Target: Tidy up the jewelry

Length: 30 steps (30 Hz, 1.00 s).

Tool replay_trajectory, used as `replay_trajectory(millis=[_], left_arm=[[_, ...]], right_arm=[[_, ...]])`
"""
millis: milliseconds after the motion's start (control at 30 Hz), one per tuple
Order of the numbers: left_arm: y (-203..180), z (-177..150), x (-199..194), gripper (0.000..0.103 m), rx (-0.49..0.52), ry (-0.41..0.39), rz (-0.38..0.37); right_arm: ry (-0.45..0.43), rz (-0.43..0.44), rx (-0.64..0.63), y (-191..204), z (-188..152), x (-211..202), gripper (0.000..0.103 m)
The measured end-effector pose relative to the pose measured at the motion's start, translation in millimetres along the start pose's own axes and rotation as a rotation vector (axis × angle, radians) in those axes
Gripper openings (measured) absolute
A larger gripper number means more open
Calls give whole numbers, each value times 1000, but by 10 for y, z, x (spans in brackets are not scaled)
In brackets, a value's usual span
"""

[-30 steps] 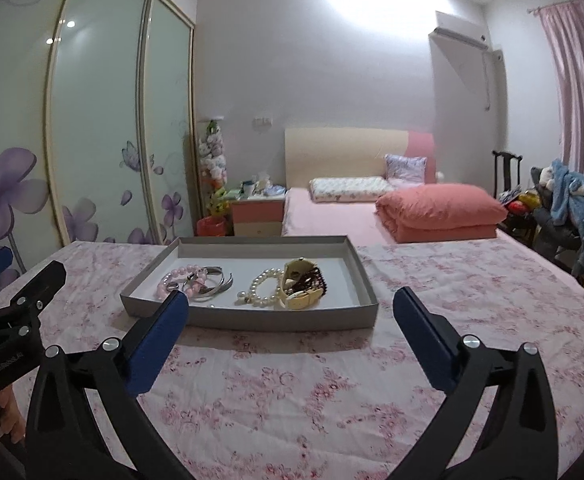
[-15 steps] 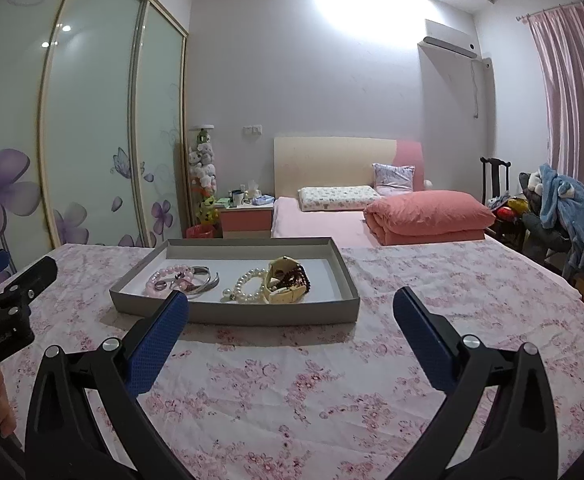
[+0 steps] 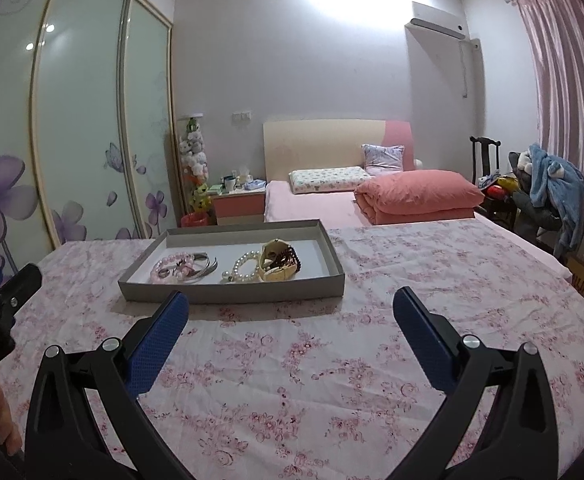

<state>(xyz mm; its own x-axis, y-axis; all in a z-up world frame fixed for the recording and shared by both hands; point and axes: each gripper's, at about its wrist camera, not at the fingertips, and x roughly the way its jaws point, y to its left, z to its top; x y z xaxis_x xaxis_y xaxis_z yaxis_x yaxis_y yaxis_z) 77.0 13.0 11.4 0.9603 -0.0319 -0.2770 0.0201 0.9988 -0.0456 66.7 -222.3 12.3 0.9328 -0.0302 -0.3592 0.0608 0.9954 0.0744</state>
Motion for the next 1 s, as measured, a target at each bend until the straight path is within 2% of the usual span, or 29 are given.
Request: replay_trajectory(millis=[200,1000], left_arm=[[-73,26,-59,99,61,-20,16],[-16,-15,23,99,28,30,27]], right_arm=[[-8,8,6,-28,18,-8,101],[4,40,-7,33,-10,-17,101]])
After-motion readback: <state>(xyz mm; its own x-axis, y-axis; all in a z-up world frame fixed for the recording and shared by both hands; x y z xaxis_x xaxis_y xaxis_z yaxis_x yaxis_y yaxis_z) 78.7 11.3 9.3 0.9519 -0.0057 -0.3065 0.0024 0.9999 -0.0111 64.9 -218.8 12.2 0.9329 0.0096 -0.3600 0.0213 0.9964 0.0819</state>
